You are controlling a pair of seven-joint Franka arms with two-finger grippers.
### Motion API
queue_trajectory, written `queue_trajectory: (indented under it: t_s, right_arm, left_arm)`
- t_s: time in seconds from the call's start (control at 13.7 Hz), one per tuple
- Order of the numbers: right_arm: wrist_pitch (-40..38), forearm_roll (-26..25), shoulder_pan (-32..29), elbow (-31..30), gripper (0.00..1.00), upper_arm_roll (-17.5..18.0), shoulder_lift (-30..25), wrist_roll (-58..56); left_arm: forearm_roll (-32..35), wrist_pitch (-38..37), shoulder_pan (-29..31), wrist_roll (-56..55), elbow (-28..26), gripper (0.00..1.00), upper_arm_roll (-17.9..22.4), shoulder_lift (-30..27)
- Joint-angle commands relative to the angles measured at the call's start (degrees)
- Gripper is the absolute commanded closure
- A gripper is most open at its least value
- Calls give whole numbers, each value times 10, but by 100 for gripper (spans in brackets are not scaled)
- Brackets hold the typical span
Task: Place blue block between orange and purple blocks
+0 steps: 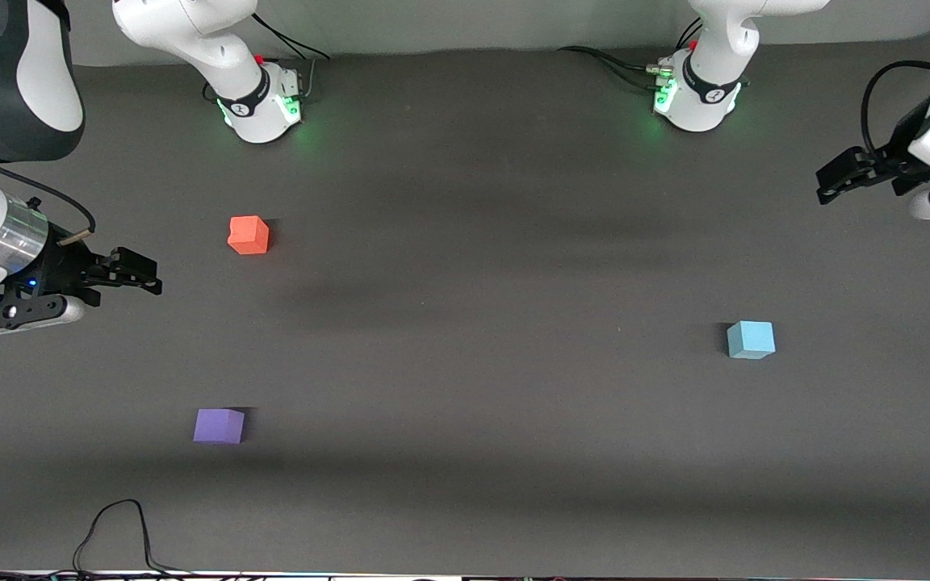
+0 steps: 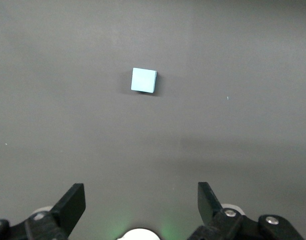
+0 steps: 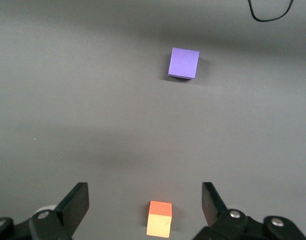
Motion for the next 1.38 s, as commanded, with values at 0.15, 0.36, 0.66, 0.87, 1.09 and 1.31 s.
queue_trajectory:
  t_s: [0.15,0.36,0.66,0.87,1.09,1.31]
  right_arm:
    - [9,-12,10,-14,0,-6,-14,3]
    - [9,-17,11,-12,0,-5,-14,3]
    - [8,-17,10,-12,0,-5,-13,4]
    - [8,-17,10,-12,0,-5,-12,4]
    - [7,-17,10,-12,0,-5,-12,4]
    - [7,-17,10,-12,0,-5,-12,4]
  left_arm:
    - [-2,66,5,36,31,0,25,90]
    - [-6,136,7,36,20,0,25,154]
    - [-9,234,11,37,-51,0,24,210]
    - [-8,324,8,53,-117,1,22,235]
    - [-9,362,12,68,-127,1,22,275]
    - [-9,382,7,72,-127,1,21,314]
